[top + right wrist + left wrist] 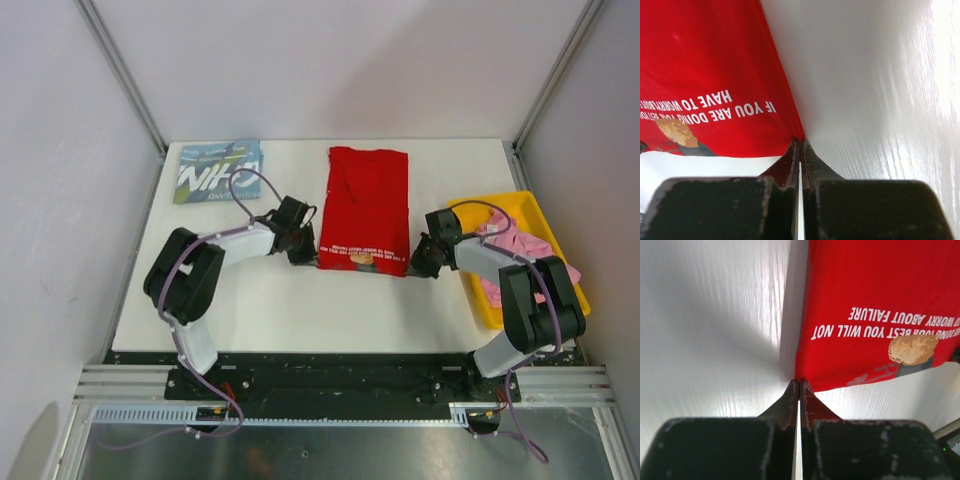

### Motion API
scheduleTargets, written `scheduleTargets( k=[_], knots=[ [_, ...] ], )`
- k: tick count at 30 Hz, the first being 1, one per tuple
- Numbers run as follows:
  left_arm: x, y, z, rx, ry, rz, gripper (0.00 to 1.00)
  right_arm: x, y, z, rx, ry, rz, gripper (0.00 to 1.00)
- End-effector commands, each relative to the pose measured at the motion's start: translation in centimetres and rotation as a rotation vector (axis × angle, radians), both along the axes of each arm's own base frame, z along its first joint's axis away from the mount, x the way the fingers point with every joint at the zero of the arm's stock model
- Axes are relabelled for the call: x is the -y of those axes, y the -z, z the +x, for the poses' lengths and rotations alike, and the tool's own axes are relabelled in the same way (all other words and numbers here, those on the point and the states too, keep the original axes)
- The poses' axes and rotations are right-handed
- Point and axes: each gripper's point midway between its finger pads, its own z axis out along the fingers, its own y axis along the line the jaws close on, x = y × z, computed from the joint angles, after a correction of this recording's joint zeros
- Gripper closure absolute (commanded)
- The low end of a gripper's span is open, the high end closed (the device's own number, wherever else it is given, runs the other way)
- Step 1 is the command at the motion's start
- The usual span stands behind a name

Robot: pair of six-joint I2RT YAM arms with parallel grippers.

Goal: Fold and stack the t-shirts
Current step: Grab one side of the 2/3 rectangular tshirt with both arms, then fold the long partially folded tshirt into a neat square

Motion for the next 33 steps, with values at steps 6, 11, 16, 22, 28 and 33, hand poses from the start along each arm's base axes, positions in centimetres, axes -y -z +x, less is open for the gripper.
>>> scheduleTargets(
  k=[6, 11, 16, 22, 28, 33],
  knots=[
    [-1.0, -2.5, -8.2, -0.003, 0.01, -0.015, 1.0, -0.4, -2.7, -7.7, -0.015, -0.04, -0.023, 1.0],
    [-2.1, -3.5, -12.4, 0.009, -0.031, -0.063, 1.0, -0.1, -4.4, -12.0, -0.004, -0.029, -0.021, 1.0],
    [-2.1, -4.8, -16.3, 0.011, -0.041, -0.141, 1.0, -0.1, -6.6, -15.6, 0.021, -0.033, 0.014, 1.0],
    [-2.3, -6.7, -19.1, 0.028, -0.058, -0.215, 1.0, -0.3, -8.5, -18.4, 0.043, -0.046, 0.062, 1.0],
    [-2.2, -10.0, -18.5, 0.11, -0.066, -0.267, 1.0, -0.1, -11.3, -17.3, 0.122, -0.055, 0.017, 1.0],
    [-1.8, -13.2, -15.3, 0.189, -0.076, -0.262, 1.0, 0.0, -15.0, -13.7, 0.221, -0.047, -0.057, 1.0]
  ],
)
